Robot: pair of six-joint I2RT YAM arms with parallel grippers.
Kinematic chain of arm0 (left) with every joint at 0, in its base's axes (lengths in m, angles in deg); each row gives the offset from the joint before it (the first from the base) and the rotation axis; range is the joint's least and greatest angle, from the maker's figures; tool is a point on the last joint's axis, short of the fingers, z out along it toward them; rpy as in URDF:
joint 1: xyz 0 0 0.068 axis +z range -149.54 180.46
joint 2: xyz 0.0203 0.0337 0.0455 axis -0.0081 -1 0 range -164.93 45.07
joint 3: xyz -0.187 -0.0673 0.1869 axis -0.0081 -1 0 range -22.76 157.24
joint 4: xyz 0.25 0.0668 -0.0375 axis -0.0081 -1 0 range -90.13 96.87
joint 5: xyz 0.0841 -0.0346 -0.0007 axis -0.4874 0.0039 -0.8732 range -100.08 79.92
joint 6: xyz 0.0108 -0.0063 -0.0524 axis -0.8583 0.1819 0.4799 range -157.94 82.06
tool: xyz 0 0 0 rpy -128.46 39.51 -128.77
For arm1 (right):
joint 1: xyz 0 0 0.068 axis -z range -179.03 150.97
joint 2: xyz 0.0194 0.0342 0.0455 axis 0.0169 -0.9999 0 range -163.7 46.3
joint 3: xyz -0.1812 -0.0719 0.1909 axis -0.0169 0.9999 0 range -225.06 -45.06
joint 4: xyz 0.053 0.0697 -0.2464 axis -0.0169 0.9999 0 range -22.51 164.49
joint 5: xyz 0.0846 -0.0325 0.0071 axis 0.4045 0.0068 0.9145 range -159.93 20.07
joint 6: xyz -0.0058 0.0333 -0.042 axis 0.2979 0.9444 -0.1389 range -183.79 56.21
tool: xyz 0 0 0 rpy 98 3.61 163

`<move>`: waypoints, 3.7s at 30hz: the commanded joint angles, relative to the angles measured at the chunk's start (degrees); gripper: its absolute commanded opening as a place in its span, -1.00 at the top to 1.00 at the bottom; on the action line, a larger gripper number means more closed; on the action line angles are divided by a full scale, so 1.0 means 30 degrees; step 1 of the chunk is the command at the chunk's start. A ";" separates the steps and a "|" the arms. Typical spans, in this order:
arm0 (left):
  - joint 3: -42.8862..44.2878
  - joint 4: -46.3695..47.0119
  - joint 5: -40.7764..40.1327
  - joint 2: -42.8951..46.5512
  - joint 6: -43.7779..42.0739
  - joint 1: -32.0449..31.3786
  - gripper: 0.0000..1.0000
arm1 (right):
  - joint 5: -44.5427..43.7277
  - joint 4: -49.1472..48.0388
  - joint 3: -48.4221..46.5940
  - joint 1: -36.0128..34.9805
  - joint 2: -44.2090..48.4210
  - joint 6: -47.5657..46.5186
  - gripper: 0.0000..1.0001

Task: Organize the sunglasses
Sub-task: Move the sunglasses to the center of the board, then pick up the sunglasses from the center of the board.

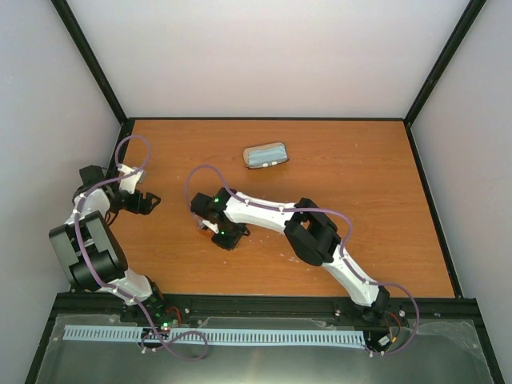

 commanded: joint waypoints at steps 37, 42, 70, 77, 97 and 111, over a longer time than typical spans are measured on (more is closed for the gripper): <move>0.0524 0.0845 0.1344 -0.0900 -0.0047 0.0091 -0.77 | -0.0202 -0.0052 0.1337 0.4706 0.4144 0.9316 0.94; 0.0431 0.1042 0.1283 -0.0843 -0.0149 0.0083 -0.77 | -0.1182 0.0743 -0.1032 0.4735 0.2232 0.9545 0.94; -0.0487 0.1775 0.1713 -0.0959 0.0381 0.0094 -0.75 | 0.1282 0.1594 0.0512 0.4074 0.1627 0.7385 0.94; -0.0597 0.1879 0.2032 -0.1080 0.0629 0.0083 -0.75 | 0.0142 0.1841 0.2731 0.4054 0.3830 0.7706 0.94; 0.0772 0.2081 0.2294 -0.2265 0.0210 0.0083 -0.78 | 0.2055 -0.2175 1.0424 0.6201 1.0010 1.9514 -0.21; -0.0503 0.3225 0.2367 -0.2091 0.0023 0.0083 -0.78 | 0.3031 -0.8673 1.4136 0.7254 1.2664 2.6052 -0.16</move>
